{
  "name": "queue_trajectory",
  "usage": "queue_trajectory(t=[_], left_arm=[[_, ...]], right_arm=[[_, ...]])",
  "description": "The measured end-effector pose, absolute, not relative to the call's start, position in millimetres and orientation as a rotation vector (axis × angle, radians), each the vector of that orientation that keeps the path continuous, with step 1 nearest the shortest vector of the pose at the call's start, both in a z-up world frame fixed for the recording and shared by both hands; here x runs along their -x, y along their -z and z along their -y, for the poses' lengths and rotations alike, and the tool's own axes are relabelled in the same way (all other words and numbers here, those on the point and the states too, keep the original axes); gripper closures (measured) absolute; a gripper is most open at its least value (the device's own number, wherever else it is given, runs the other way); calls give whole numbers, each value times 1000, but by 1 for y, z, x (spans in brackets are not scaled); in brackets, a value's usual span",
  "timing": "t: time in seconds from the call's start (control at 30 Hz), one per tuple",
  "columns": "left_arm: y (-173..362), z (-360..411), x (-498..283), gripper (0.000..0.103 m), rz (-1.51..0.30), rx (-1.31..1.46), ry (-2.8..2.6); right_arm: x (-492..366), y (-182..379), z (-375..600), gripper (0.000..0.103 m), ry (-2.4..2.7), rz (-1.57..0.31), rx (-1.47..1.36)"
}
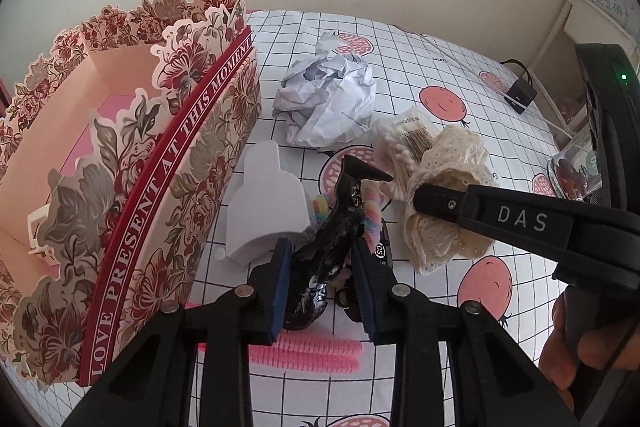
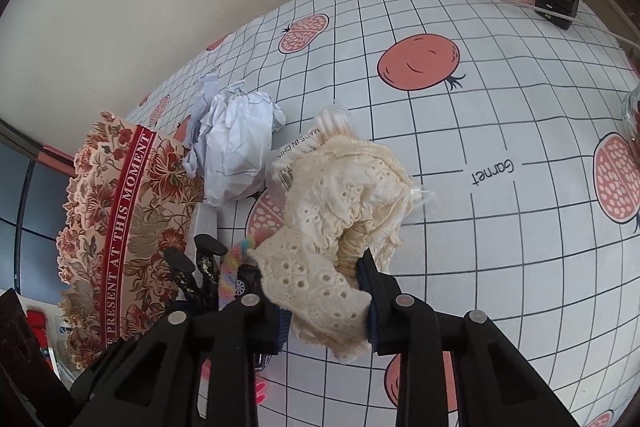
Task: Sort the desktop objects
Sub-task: 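Grasp the black toy car with the left gripper while the right grasps the lace, then carry the car and lace over the box and open both grippers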
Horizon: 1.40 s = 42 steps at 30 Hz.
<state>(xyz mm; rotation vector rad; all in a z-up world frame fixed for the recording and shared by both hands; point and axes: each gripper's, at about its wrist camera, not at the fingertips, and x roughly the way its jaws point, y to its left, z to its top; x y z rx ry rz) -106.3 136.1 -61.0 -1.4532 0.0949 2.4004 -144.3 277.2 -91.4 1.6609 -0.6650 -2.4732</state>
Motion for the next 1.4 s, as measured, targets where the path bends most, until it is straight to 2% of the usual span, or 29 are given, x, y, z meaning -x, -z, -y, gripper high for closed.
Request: queue_trajectory(t=[0.5, 0.97, 1.4], left_arm=[[31, -123, 104, 77, 31, 1332, -2388], [-27, -76, 99, 77, 273, 1138, -2420], [-64, -18, 99, 77, 482, 994, -2485]], right_arm=[[148, 60, -288, 73, 2521, 742, -1518], [136, -8, -280, 73, 2569, 781, -1262], [120, -70, -236, 73, 2550, 731, -1033]])
